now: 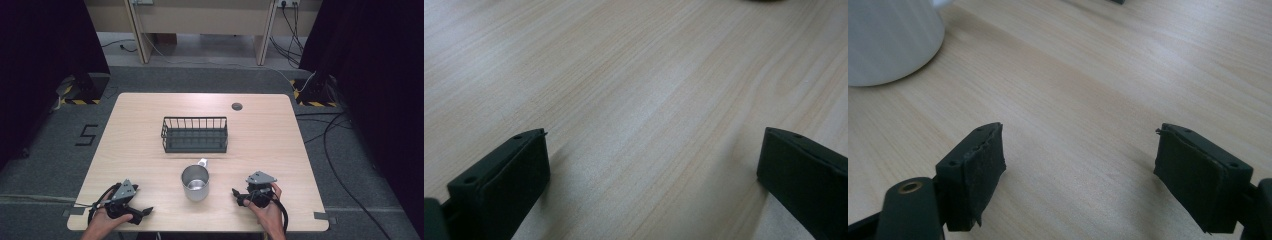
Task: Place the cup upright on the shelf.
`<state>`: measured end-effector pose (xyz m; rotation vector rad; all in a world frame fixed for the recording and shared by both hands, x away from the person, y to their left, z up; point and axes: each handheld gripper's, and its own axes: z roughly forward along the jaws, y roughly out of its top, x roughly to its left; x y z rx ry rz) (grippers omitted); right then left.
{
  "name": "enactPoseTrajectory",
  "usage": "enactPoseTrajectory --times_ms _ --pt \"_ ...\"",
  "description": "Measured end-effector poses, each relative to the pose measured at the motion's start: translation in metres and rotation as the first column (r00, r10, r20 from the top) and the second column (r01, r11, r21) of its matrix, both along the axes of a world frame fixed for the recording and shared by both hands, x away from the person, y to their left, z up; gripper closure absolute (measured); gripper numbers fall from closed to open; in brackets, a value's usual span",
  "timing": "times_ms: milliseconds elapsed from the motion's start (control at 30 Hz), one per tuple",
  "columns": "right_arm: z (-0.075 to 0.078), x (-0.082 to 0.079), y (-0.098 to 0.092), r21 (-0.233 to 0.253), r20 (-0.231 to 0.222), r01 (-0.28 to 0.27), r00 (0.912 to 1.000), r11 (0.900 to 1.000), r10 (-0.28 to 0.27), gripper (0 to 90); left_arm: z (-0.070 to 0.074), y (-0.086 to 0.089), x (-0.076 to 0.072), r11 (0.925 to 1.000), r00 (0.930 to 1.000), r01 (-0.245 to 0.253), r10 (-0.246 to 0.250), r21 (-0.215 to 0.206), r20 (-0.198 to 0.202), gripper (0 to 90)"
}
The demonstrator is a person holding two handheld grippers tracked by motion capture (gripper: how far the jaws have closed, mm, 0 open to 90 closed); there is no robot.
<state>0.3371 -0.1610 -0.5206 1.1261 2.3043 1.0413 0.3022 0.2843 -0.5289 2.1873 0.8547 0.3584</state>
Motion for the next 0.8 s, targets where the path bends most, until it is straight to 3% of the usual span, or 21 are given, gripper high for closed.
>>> enactPoseTrajectory --times_ms 333,533,800 --pt "0.009 -0.006 0.002 0.031 0.047 -0.031 0.9985 0.999 0.029 24.6 0.000 0.000 0.000 1.0000 1.0000 0.000 0.000 0.000 0.000 0.0" --pt "0.020 -0.014 0.005 0.065 0.086 -0.077 0.9937 0.995 0.072 28.3 0.000 0.000 0.000 1.0000 1.0000 0.000 0.000 0.000 0.000 0.0" --pt "0.040 -0.029 0.015 0.135 0.130 -0.179 0.9782 0.975 0.161 39.7 0.000 0.000 0.000 1.0000 1.0000 0.000 0.000 0.000 0.000 0.0"
